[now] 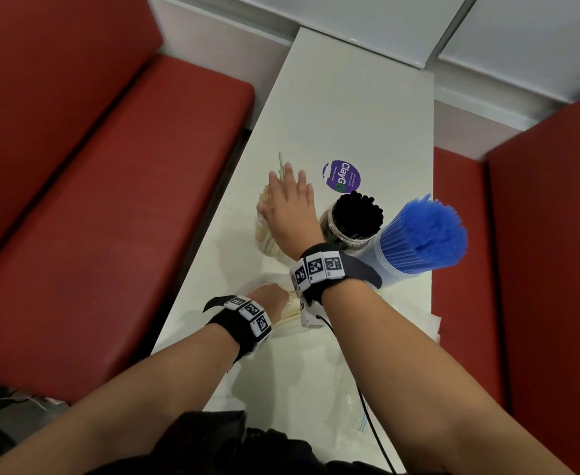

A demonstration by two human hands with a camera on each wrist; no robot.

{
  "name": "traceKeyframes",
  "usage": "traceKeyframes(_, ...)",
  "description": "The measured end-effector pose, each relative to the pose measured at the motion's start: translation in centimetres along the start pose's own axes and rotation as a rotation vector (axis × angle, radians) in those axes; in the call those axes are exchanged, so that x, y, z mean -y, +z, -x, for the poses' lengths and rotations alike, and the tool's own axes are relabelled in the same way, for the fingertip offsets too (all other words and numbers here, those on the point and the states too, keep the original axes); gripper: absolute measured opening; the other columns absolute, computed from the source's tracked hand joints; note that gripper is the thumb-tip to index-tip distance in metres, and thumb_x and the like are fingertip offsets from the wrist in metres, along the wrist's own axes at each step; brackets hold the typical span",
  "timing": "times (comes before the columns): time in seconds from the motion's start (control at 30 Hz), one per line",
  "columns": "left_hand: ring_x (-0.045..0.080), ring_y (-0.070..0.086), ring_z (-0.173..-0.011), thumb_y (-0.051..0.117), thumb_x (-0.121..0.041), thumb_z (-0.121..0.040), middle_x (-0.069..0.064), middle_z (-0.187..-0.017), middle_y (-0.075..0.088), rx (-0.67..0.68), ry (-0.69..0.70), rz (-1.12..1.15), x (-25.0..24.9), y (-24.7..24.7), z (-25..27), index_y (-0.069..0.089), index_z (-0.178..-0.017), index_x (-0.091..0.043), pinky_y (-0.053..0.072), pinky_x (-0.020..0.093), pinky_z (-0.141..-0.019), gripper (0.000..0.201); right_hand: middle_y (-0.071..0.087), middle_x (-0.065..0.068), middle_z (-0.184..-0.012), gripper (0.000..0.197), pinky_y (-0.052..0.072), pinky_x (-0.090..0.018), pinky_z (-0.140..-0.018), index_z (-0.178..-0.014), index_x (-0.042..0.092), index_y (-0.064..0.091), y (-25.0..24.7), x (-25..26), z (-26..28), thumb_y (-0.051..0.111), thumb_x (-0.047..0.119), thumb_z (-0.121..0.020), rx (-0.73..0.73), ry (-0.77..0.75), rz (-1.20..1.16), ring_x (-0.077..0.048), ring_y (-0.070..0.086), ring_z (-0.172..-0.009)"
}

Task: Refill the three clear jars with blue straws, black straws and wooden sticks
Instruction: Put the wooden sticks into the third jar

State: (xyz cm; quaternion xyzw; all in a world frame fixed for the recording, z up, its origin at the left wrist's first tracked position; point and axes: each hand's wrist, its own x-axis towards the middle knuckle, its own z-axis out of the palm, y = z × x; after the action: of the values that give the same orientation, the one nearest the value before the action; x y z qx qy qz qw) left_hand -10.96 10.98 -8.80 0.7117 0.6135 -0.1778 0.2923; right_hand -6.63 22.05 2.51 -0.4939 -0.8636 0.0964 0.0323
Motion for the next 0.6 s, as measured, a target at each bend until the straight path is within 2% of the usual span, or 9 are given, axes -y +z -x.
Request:
traceKeyframes(0.07,0.031,0.062,-0.116,0.054,-0.012,-0.098,0.015,-0.128,0.062,0.031,0.036,0.044,0.2,-0.6,-0.1,0.056,-0.128,-0.003,0.050,0.038,-0.098,0.032,0.004,-0.019,-0.168,0.062,0.007,-0.053,-0.125,-0.160,0.012,0.021,-0.8,0.3,-0.6,0.043,0.030,-0.105,-0.151,-0.001,-0.090,-0.041,0.000,-0.155)
traceKeyframes(0.17,0.033,0.057,-0.121,0.054,-0.010,-0.098,0.019,-0.133,0.058,0.018,0.078,0.094,0.3,-1.0,0.0,0.049,-0.132,0.001,0.045,0.037,-0.098,0.036,0.000,-0.012,-0.170,0.074,0.006,-0.052,-0.126,-0.162,0.010,0.012,-1.6,1.0,-1.8,0.049,0.030,-0.101,-0.262,-0.015,-0.043,-0.034,-0.001,-0.156)
traceKeyframes(0.23,0.033,0.055,-0.124,0.053,-0.009,-0.098,0.019,-0.135,0.056,-0.001,0.083,0.104,0.4,-0.8,0.3,0.047,-0.134,0.001,0.043,0.037,-0.101,0.038,-0.002,-0.009,-0.170,0.074,0.004,-0.052,-0.126,-0.162,0.008,0.007,-1.3,1.2,-2.4,0.044,0.034,-0.103,-0.206,-0.032,0.022,-0.031,-0.003,-0.157)
traceKeyframes(0.27,0.034,0.055,-0.125,0.052,-0.008,-0.098,0.019,-0.135,0.056,-0.004,0.091,0.112,0.5,-0.7,0.3,0.048,-0.134,0.001,0.043,0.037,-0.102,0.038,-0.003,-0.008,-0.170,0.072,0.003,-0.052,-0.126,-0.162,0.007,0.005,-1.0,1.1,-2.5,0.040,0.036,-0.105,-0.133,-0.031,0.037,-0.029,-0.004,-0.157)
traceKeyframes(0.37,0.033,0.060,-0.115,0.052,-0.010,-0.097,0.018,-0.125,0.063,-0.006,0.100,0.155,0.8,-0.8,0.8,0.056,-0.123,-0.002,0.046,0.037,-0.093,0.028,-0.001,-0.011,-0.170,0.070,0.000,-0.048,-0.126,-0.161,0.004,0.004,0.2,0.2,-2.1,0.030,0.043,-0.109,0.088,0.009,0.062,-0.027,-0.005,-0.157)
traceKeyframes(0.43,0.033,0.063,-0.107,0.051,-0.011,-0.096,0.017,-0.115,0.067,-0.030,0.096,0.189,1.1,-1.0,1.1,0.060,-0.113,-0.003,0.046,0.035,-0.086,0.021,0.000,-0.012,-0.170,0.070,-0.003,-0.046,-0.126,-0.161,0.004,0.004,0.3,0.1,-1.7,0.029,0.044,-0.109,0.096,0.004,0.019,-0.027,-0.005,-0.157)
traceKeyframes(0.5,0.034,0.063,-0.105,0.049,-0.009,-0.095,0.018,-0.111,0.068,-0.059,0.096,0.221,1.2,-1.0,1.3,0.060,-0.109,-0.001,0.045,0.035,-0.083,0.020,-0.001,-0.011,-0.170,0.069,-0.003,-0.047,-0.126,-0.161,0.004,0.005,0.0,0.2,-1.4,0.030,0.042,-0.109,-0.011,0.011,-0.026,-0.028,-0.006,-0.157)
traceKeyframes(0.53,0.034,0.062,-0.106,0.048,-0.009,-0.096,0.018,-0.113,0.067,-0.070,0.103,0.236,1.2,-1.0,1.3,0.059,-0.112,-0.001,0.045,0.036,-0.085,0.021,-0.002,-0.011,-0.170,0.069,-0.003,-0.047,-0.126,-0.161,0.005,0.005,-0.2,0.2,-1.4,0.030,0.042,-0.109,-0.042,0.021,-0.027,-0.029,-0.007,-0.157)
traceKeyframes(0.6,0.034,0.061,-0.110,0.046,-0.011,-0.099,0.017,-0.119,0.065,-0.091,0.113,0.286,1.1,-0.8,1.4,0.054,-0.125,-0.005,0.047,0.038,-0.092,0.028,-0.003,-0.012,-0.170,0.071,-0.004,-0.047,-0.126,-0.161,0.005,0.002,-0.4,0.0,-1.1,0.030,0.044,-0.109,0.040,0.030,-0.011,-0.030,-0.009,-0.156)
